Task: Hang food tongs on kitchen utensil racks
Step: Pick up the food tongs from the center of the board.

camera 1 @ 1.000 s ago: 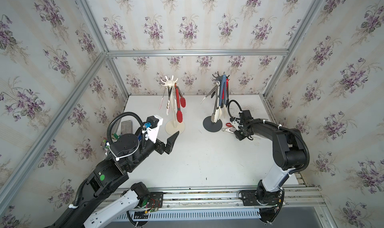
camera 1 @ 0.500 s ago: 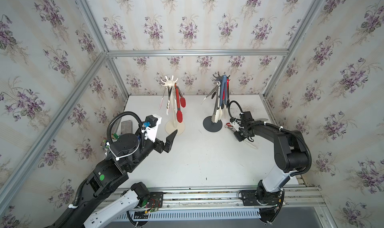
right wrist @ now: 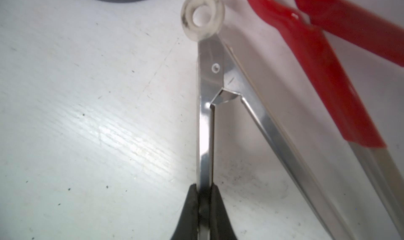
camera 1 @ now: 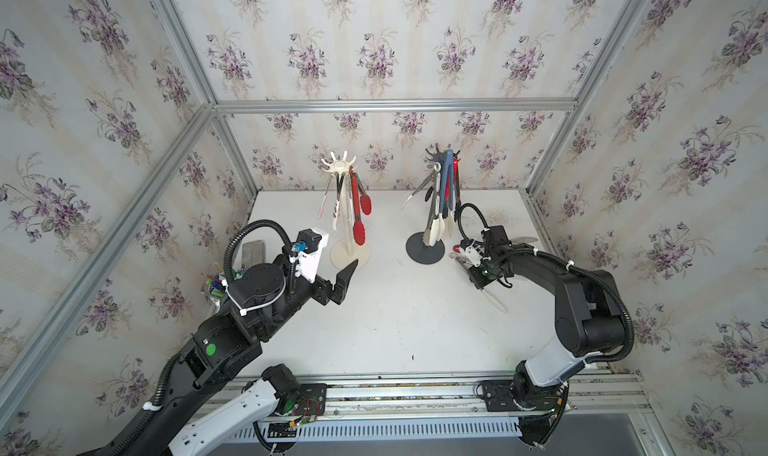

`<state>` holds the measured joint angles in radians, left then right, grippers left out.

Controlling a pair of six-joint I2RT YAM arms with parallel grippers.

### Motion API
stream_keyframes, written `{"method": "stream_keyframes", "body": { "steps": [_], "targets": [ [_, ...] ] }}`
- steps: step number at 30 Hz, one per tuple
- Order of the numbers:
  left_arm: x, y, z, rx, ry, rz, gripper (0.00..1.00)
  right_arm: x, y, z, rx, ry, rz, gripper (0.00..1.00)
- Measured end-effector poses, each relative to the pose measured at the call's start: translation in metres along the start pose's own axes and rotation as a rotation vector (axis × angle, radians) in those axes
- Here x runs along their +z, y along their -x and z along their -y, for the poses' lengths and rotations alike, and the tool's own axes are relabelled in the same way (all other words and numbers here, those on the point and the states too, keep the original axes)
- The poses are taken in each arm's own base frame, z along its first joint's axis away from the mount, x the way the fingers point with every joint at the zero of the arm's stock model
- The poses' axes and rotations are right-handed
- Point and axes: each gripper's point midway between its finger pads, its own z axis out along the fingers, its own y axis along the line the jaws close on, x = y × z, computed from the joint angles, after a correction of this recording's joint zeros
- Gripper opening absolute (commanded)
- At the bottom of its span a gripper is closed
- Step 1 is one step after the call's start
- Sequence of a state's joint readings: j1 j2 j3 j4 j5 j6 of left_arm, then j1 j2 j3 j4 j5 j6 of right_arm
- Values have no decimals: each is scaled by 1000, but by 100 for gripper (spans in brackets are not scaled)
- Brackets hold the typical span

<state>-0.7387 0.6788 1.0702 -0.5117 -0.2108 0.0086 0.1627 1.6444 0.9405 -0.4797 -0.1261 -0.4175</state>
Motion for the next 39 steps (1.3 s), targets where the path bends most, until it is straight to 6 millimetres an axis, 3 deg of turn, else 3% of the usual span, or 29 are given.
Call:
{"method": "stream_keyframes", "body": {
  "steps": [11,18,25,39],
  "targets": [
    [3,-4,2,-1,-8,-10,99,-16,5,-7,29,25,42,0],
    [10,-8,13,-10,-64,-35,99,-49,23,-2,48,-4,135,0],
    [17,-9,23,-23,-111,-50,99,-99,46,4,77,-13,279,0],
    [36,-9,37,-63,-168,-67,99,-206,73,-7,93,83,620,0]
  ]
}}
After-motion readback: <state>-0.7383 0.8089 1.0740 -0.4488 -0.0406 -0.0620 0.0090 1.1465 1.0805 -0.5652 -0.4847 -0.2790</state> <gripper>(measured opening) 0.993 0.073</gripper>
